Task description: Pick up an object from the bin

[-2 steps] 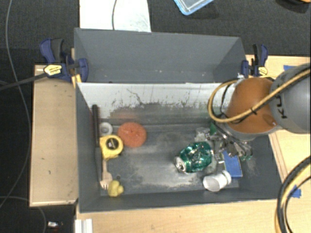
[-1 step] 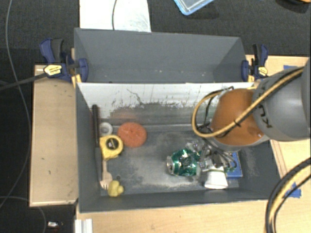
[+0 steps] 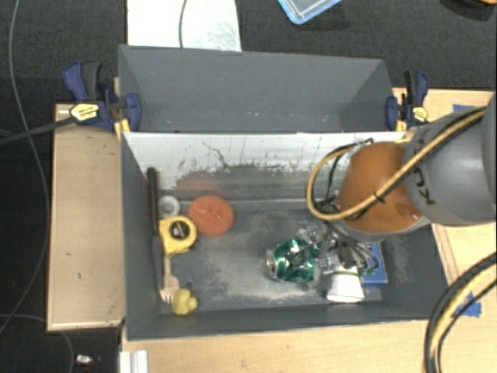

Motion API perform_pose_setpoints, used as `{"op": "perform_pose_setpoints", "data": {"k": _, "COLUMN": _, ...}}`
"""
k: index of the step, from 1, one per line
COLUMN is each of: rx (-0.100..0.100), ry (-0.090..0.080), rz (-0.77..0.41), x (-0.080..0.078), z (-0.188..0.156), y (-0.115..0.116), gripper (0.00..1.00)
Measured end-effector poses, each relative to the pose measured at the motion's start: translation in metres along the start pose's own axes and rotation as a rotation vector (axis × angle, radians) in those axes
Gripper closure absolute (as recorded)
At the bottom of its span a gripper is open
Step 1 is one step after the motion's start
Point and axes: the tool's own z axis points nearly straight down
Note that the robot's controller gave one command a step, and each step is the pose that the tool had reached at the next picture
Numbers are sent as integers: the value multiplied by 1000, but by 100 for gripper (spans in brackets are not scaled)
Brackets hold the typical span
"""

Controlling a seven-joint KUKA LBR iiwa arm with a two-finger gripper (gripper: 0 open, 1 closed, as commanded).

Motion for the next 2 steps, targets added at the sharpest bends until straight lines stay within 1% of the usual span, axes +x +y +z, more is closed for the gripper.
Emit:
{"op": "perform_pose_setpoints", "data": {"k": 1, "rx": -1, "ry": 4, "rz": -22, "x": 3, "z": -63, "y": 0, "gripper": 100}}
{"op": "perform_pose_setpoints", "data": {"k": 2, "rx": -2, "ry": 10, "rz": -21, "x": 2, "z": -153, "y": -2, "gripper": 100}}
